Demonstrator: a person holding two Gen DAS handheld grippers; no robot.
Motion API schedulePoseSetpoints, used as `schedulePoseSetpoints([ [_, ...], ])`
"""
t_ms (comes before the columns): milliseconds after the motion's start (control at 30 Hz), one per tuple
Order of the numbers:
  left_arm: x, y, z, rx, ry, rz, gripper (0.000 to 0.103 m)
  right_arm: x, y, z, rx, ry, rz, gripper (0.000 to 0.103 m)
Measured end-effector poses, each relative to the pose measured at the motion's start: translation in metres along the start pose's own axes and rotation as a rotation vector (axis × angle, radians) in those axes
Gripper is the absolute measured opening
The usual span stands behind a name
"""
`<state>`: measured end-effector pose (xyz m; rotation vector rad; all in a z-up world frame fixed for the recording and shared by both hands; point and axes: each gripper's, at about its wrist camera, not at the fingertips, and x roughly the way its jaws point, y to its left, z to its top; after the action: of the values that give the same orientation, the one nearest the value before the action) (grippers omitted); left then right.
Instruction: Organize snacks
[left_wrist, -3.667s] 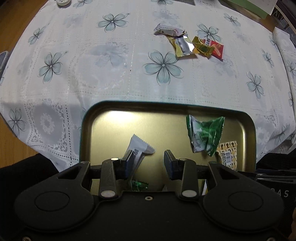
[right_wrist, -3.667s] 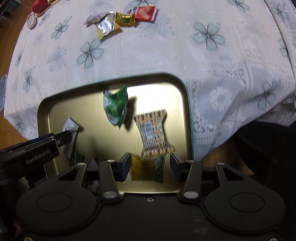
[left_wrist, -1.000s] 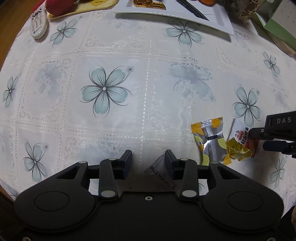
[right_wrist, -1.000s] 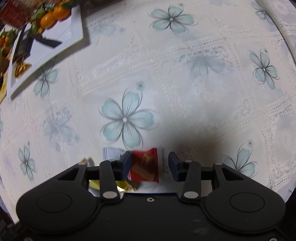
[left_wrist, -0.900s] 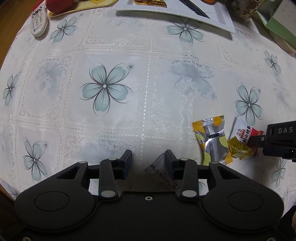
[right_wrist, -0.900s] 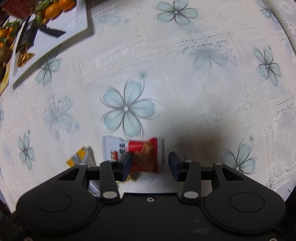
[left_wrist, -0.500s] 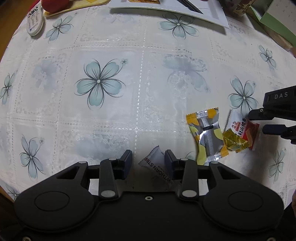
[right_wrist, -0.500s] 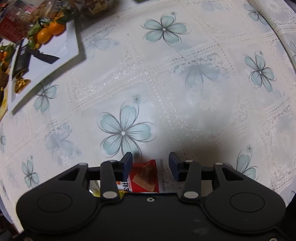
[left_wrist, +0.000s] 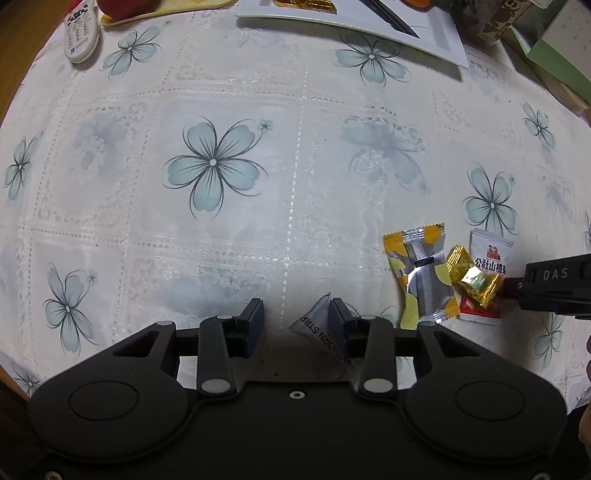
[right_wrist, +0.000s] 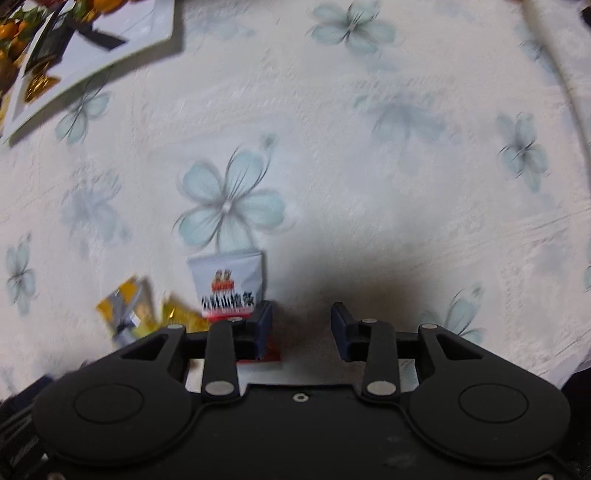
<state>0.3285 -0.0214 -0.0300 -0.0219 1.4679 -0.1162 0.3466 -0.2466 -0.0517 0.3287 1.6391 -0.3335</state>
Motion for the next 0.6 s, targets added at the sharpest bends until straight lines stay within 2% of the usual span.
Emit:
schedulePoseSetpoints([
  [67, 0.000, -0.001, 0.000, 0.004, 0.003, -0.004, 0.048, -0.002, -0.006, -0.001, 0.033, 0.005, 0.026, 0.035],
  [233, 0.000, -0.004, 0.001, 0.007, 0.005, -0.006, 0.048, -0.012, -0.009, 0.000, 0.075, -0.051, 0.040, 0.037],
  [467, 0.002, -0.006, -0.002, 0.015, 0.014, -0.010, 0.048, -0.018, 0.018, 0.000, 0.041, -0.060, 0.070, 0.040],
  [600, 0.002, -0.005, -0.002, 0.012, 0.014, -0.012, 0.048, -0.016, 0.032, -0.001, -0.003, -0.093, 0.023, 0.041],
])
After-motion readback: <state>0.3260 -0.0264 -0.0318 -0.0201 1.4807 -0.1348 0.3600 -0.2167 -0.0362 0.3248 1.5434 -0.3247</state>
